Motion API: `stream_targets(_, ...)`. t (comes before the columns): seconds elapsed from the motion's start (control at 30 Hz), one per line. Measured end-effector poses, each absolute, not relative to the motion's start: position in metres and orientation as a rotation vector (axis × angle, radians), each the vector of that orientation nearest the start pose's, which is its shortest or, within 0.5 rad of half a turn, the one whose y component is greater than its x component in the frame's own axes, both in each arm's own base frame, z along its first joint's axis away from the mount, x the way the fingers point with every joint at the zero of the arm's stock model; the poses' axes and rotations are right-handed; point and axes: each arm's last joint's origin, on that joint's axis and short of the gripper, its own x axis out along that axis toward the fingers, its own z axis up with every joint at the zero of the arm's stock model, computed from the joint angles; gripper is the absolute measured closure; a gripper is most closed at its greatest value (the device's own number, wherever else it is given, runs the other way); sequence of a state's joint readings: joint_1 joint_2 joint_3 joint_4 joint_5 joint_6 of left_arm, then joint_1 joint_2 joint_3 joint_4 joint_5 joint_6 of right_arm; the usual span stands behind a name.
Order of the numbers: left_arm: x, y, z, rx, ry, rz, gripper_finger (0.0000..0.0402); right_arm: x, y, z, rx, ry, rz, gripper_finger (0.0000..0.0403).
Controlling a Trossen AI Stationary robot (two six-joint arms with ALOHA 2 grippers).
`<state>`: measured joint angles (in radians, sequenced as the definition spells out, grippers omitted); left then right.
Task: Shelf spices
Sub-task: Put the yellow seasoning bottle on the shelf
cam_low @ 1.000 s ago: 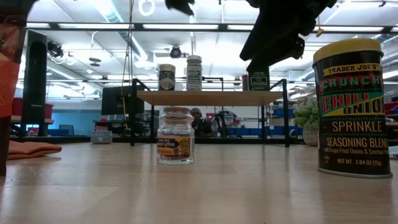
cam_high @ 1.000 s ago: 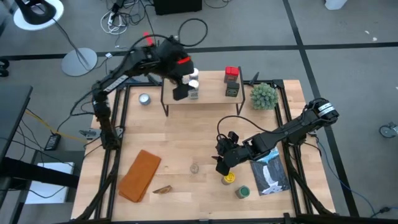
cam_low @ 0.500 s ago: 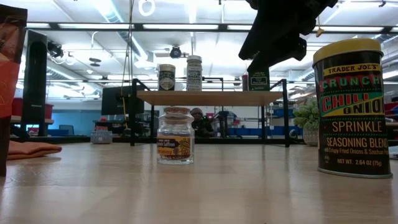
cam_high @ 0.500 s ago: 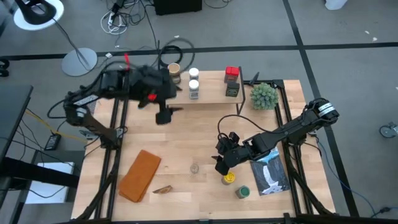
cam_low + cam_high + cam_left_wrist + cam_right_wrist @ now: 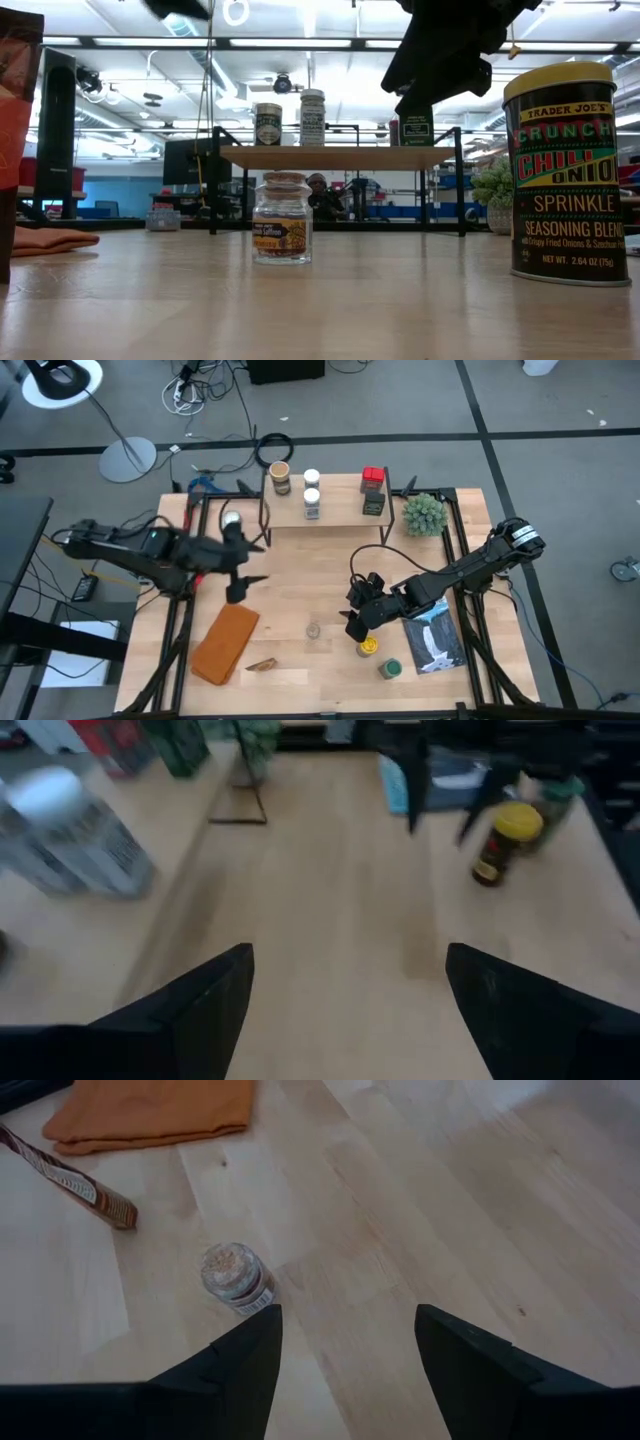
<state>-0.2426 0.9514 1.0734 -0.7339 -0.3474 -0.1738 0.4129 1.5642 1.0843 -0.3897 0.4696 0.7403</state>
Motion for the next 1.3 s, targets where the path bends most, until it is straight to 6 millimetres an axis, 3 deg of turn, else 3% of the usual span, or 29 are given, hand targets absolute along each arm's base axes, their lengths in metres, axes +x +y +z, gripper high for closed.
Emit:
stream_targets(0.3, 0.145, -0.040, 0.298, -0.087, 0.548, 0.144, 0.0066, 0.303, 0.118, 0.237, 0.337, 0.694, -0.335, 0.0173)
stream_targets(0.6, 0.128, -0.041, 0.255, -0.099, 0.542, 0.164, 0.0066, 0.303, 0.118, 0.238, 0.337, 0.687, -0.336, 0.0173)
stream_targets(0.9, 0.116, -0.040, 0.233, -0.121, 0.524, 0.146, 0.0066, 0.302, 0.119, 0.237, 0.333, 0.713, -0.315, 0.0173)
stream_targets(1.3, 0.117, -0.040, 0.209, -0.134, 0.553, 0.159, 0.0066, 0.293, 0.119, 0.229, 0.406, 0.874, -0.292, 0.0174)
